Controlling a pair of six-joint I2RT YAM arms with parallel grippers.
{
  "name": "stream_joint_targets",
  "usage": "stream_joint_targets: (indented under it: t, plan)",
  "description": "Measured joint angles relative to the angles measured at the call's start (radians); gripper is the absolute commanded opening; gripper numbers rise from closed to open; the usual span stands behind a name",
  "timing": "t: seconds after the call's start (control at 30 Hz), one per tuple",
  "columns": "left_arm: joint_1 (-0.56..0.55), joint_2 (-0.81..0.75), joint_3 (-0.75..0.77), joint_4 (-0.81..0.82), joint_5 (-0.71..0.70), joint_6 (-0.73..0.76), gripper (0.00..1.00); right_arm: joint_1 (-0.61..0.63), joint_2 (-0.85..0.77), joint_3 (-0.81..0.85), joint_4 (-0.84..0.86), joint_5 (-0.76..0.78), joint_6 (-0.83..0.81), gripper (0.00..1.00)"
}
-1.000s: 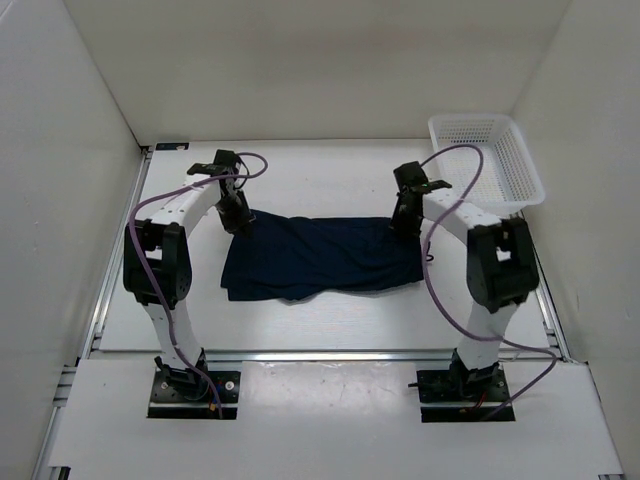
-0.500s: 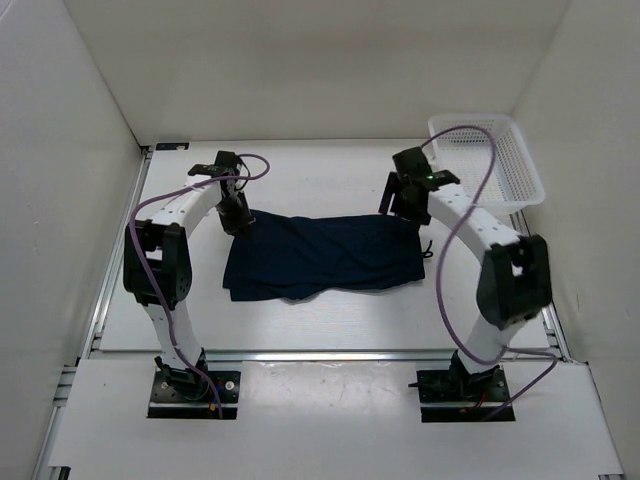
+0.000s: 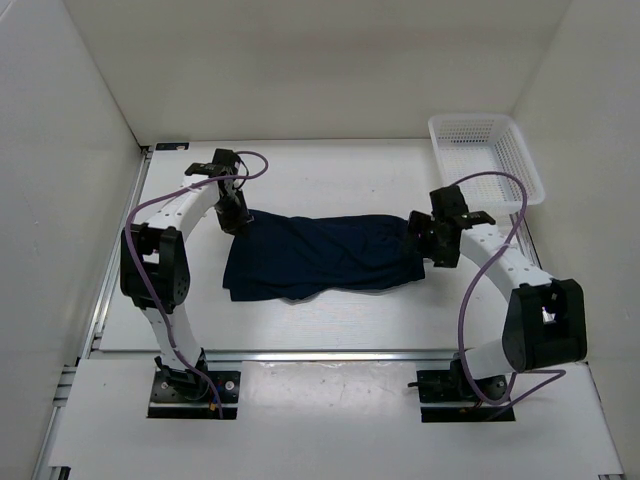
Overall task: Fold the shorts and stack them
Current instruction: Fold the shorts
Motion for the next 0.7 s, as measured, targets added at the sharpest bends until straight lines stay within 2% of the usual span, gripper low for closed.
stream_joint_targets:
  t: [0.13,0.3,0.37,0.47,0.5,0.6,0.63,0.7]
  plan:
    - [0.0,0.0,-0.001,0.003,-0.012,0.0,0.11,-0.02,0.018,-0.051,0.019,-0.046,-0.01,0.95]
    - [0.019,0.004,-0.048,0.029,-0.048,0.0,0.11,-0.048,0.123,-0.06,0.1,-0.09,-0.015,0.84]
    - [0.055,0.008,-0.088,0.04,-0.045,0.0,0.11,-0.049,0.168,-0.07,0.13,-0.108,-0.015,0.8]
    - [0.121,0.023,-0.123,0.04,-0.041,0.0,0.11,-0.049,0.188,-0.085,0.154,-0.127,-0.011,0.69]
    - [0.143,0.025,-0.129,0.046,-0.035,0.0,0.11,-0.049,0.19,-0.087,0.163,-0.127,-0.009,0.58]
    - [0.183,0.029,-0.134,0.064,-0.002,0.0,0.11,-0.049,0.198,-0.089,0.18,-0.123,-0.003,0.37]
    - [0.19,0.032,-0.135,0.077,0.017,0.0,0.11,-0.048,0.202,-0.089,0.185,-0.122,-0.001,0.22]
    - [0.204,0.053,-0.138,0.101,0.058,-0.001,0.11,-0.049,0.204,-0.088,0.192,-0.124,0.006,0.09]
